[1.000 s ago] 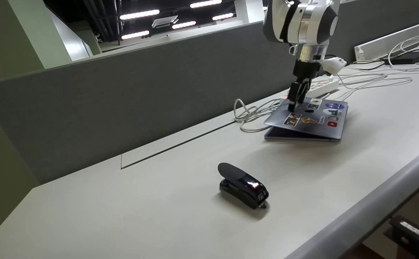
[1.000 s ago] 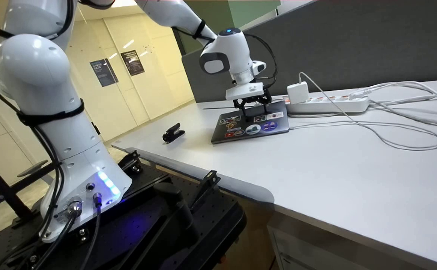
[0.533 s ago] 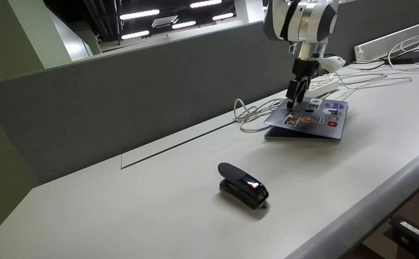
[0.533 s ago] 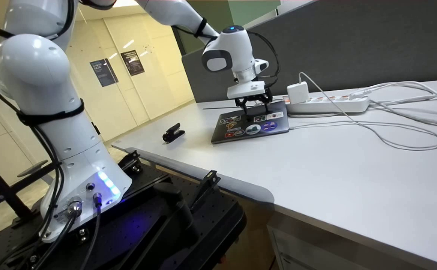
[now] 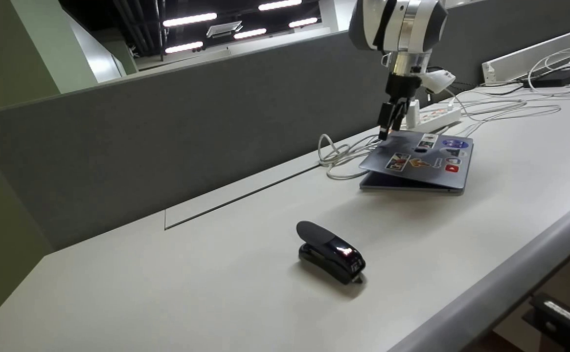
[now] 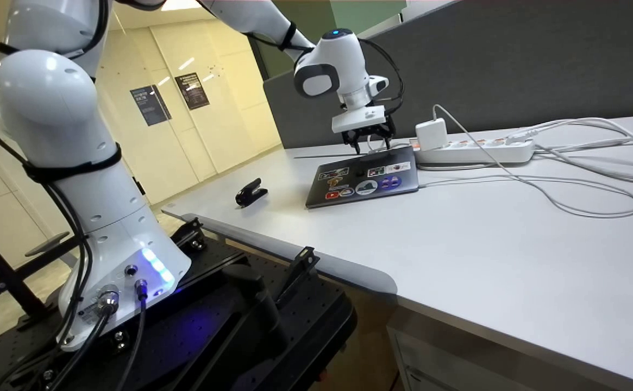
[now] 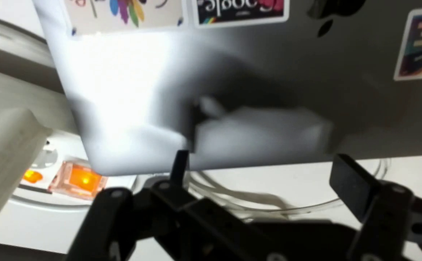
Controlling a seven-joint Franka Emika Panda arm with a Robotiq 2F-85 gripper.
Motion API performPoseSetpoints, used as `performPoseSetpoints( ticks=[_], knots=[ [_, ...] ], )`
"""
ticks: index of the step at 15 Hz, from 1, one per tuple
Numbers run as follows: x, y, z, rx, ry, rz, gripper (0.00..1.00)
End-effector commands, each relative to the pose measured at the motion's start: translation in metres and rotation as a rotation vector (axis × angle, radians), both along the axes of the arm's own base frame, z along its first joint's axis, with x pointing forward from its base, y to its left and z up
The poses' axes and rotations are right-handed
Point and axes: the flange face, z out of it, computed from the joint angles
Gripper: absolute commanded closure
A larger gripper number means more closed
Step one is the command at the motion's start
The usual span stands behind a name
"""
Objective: Fold the laptop
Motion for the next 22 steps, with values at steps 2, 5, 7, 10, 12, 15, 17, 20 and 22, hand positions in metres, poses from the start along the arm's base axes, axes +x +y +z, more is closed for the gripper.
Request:
performPoseSetpoints(
  ticks=[2,5,7,10,12,15,17,20,22],
  knots=[
    [0.023,0.013,0.016,-0.013,-0.012,-0.012,0.0],
    [0.032,0.026,0.017,-0.034,-0.004,0.001,0.0],
    [0.037,0.031,0.015,-0.05,0.005,0.003,0.0],
    [0.04,0.033,0.01,-0.07,0.025,-0.002,0.0],
    [0.041,0.032,0.004,-0.082,0.045,-0.006,0.0],
    [0.041,0.029,-0.005,-0.093,0.068,-0.011,0.0],
    [0.041,0.029,-0.009,-0.099,0.078,-0.012,0.0],
    [0.043,0.029,-0.013,-0.104,0.084,-0.013,0.0],
    [0.044,0.029,-0.015,-0.11,0.089,-0.013,0.0]
  ],
)
